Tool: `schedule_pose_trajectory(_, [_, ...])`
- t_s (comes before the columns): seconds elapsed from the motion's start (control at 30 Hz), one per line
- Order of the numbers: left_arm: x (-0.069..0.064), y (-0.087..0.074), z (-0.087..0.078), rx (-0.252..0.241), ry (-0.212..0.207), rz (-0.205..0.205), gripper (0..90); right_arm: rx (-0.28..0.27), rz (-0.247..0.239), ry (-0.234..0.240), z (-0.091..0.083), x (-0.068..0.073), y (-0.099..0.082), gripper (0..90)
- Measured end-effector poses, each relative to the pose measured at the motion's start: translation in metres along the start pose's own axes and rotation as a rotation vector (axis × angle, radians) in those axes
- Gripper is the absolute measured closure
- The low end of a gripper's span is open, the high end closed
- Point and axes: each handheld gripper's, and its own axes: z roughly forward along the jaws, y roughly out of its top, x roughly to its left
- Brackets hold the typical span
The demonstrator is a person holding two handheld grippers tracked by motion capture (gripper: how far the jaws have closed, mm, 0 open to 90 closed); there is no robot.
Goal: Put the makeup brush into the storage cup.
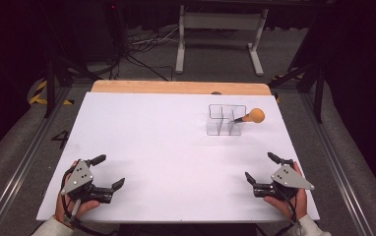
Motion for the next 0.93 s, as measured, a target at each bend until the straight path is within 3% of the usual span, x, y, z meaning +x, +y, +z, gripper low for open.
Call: schedule_pose_trajectory(0.93, [0.0028, -0.0028, 0.0060, 0.053, 0.036, -0.016, 3.6, -0.029, 0.029, 0.033, 0.0007, -0.0012, 0.0009, 4.3])
